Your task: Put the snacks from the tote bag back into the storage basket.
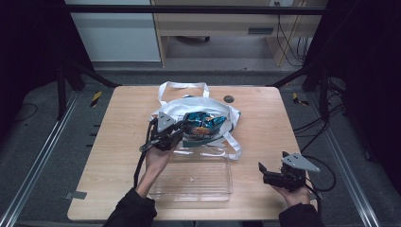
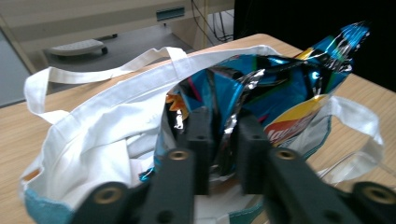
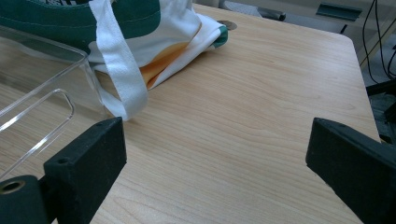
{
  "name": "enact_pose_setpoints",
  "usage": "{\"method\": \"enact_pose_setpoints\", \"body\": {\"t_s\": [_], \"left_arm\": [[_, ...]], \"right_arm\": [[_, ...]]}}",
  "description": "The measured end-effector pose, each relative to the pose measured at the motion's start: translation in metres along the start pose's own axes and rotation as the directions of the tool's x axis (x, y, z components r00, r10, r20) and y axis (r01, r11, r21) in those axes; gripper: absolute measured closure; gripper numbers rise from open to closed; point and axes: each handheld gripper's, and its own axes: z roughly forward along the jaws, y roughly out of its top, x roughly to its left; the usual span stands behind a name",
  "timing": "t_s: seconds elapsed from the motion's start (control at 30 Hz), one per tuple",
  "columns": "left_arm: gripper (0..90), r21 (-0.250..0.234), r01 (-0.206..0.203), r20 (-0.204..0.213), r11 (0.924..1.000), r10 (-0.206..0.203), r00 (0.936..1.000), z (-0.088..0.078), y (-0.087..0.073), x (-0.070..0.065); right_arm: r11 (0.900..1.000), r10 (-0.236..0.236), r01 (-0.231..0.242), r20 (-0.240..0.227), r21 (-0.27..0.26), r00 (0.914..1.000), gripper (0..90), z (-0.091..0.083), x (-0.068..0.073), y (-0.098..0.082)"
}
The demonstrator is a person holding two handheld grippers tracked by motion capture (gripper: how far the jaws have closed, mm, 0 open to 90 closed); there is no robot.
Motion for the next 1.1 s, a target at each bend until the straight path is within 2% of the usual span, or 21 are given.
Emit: {"method": "enact_pose_setpoints", "body": {"t_s": [0.1, 0.17, 0.23, 0.37, 0.47, 0.5, 0.57, 0.6, 0.63, 0.9, 0.93, 1.1], "left_arm": [[59.1, 0.012, -0.009, -0.005, 0.9999, 0.009, 0.9999, 0.004, 0.002, 0.001], [54.6, 0.013, -0.008, -0.007, 0.9999, 0.008, 0.9999, 0.006, 0.003, 0.001], [54.3, 0.011, -0.005, 0.002, 0.9999, 0.005, 1.0000, 0.009, 0.003, 0.001], [62.0, -0.003, 0.000, 0.021, 1.0000, 0.000, 0.9998, 0.012, 0.002, 0.002], [71.2, -0.009, 0.005, 0.020, 0.9999, -0.005, 0.9998, 0.012, 0.003, 0.003], [71.2, -0.010, 0.005, 0.022, 0.9999, -0.004, 0.9997, 0.012, 0.003, 0.003], [80.6, -0.006, -0.008, 0.016, 0.9999, 0.008, 0.9998, 0.012, 0.003, 0.003], [80.6, -0.005, -0.011, 0.017, 0.9999, 0.011, 0.9998, 0.012, 0.003, 0.003], [84.2, -0.002, -0.013, 0.018, 0.9999, 0.013, 0.9997, 0.012, 0.003, 0.003], [88.7, -0.002, 0.005, 0.020, 1.0000, -0.005, 0.9998, 0.010, 0.003, 0.004], [89.0, -0.010, 0.021, 0.028, 0.9997, -0.020, 0.9994, 0.009, 0.003, 0.003], [89.5, -0.046, 0.030, 0.021, 0.9985, -0.029, 0.9994, 0.005, 0.005, 0.001]], "right_arm": [[1.000, -0.002, 0.002, -0.001, 0.001, 1.0000, 5.5, 0.000, 0.000, 0.000], [1.000, -0.002, 0.002, -0.002, 0.000, 1.0000, 5.5, 0.000, 0.000, 0.000], [1.000, -0.001, 0.001, -0.002, 0.000, 1.0000, 5.5, 0.000, 0.000, 0.000], [1.000, -0.002, 0.002, -0.001, 0.000, 1.0000, 5.5, 0.000, 0.000, 0.000], [1.000, -0.003, 0.003, -0.002, 0.001, 1.0000, 5.8, 0.000, 0.000, 0.000], [1.000, -0.003, 0.003, -0.002, 0.001, 1.0000, 5.8, 0.000, 0.000, 0.000], [1.000, -0.004, 0.004, -0.003, 0.001, 1.0000, 5.8, 0.000, 0.000, 0.000], [1.000, -0.004, 0.004, -0.003, 0.001, 1.0000, 5.8, 0.000, 0.000, 0.000], [1.000, -0.002, 0.002, -0.004, 0.003, 1.0000, 5.9, 0.000, 0.000, 0.000], [1.000, -0.003, 0.003, -0.004, 0.004, 1.0000, 6.0, 0.000, 0.000, 0.000], [1.000, -0.002, 0.002, -0.005, 0.005, 1.0000, 6.0, 0.000, 0.000, 0.000], [1.000, -0.002, 0.002, -0.004, 0.005, 1.0000, 6.0, 0.000, 0.000, 0.000]]}}
